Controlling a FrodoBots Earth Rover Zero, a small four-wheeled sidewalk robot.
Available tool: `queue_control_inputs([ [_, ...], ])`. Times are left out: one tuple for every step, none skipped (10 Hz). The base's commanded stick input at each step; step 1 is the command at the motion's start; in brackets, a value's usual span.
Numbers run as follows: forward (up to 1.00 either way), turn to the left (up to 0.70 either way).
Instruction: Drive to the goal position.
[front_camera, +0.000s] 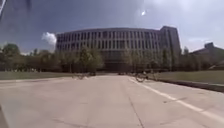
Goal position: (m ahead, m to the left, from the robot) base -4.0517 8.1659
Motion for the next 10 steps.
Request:
queue_control_inputs([
  [0.70, 0.06],
  [0.70, 0.06],
  [0.70, 0.06],
  [0.70, 0.06],
  [0.70, 0.06],
  [0.70, 0.06],
  [0.70, 0.06],
  [0.70, 0.06],
  [0.70, 0.06],
  [0.70, 0.06],
])
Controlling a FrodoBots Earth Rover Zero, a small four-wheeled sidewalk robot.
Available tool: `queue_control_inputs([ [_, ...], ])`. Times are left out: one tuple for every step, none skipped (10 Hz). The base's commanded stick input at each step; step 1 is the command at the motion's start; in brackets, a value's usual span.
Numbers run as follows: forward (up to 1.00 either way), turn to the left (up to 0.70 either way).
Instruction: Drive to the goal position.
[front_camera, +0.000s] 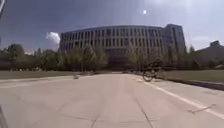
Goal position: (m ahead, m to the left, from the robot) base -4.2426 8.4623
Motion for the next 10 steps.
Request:
queue_control_inputs([
  [0.70, 0.06],
  [0.70, 0.06],
  [0.70, 0.06],
  [0.70, 0.07],
  [0.70, 0.07],
  [0.70, 0.07],
  [0.70, 0.07],
  [0.70, 0.07],
  [0.70, 0.07],
  [0.70, 0.07],
])
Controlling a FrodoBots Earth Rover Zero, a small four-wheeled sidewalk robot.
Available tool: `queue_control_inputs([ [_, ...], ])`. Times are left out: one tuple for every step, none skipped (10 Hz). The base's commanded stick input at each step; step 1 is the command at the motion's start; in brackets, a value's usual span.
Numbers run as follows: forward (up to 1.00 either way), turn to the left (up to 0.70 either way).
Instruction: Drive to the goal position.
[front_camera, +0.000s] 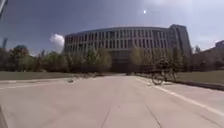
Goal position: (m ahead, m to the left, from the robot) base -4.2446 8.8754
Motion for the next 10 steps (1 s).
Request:
queue_control_inputs([
  [0.85, 0.07],
  [0.86, 0.07],
  [0.90, -0.05],
  [0.94, -0.16],
  [0.98, -0.28],
  [1.00, -0.22],
  [1.00, 0.08],
  [1.00, 0.08],
  [1.00, 0.08],
  [1.00, 0.08],
])
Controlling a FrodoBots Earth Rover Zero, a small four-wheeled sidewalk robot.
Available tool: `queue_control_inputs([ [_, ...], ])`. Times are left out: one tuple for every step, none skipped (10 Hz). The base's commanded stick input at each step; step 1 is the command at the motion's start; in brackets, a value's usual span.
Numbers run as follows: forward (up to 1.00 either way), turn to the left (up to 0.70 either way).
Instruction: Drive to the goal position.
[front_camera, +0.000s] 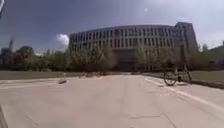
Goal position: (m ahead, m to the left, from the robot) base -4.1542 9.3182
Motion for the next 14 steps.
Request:
queue_control_inputs([
  [1.00, 0.08],
  [1.00, 0.08],
  [1.00, 0.08],
  [1.00, 0.08],
  [1.00, 0.08],
  [1.00, 0.08],
  [1.00, 0.09],
  [1.00, 0.09],
  [1.00, 0.09],
  [1.00, 0.09],
  [1.00, 0.09],
  [1.00, 0.03],
  [1.00, -0.07],
  [1.00, -0.17],
])
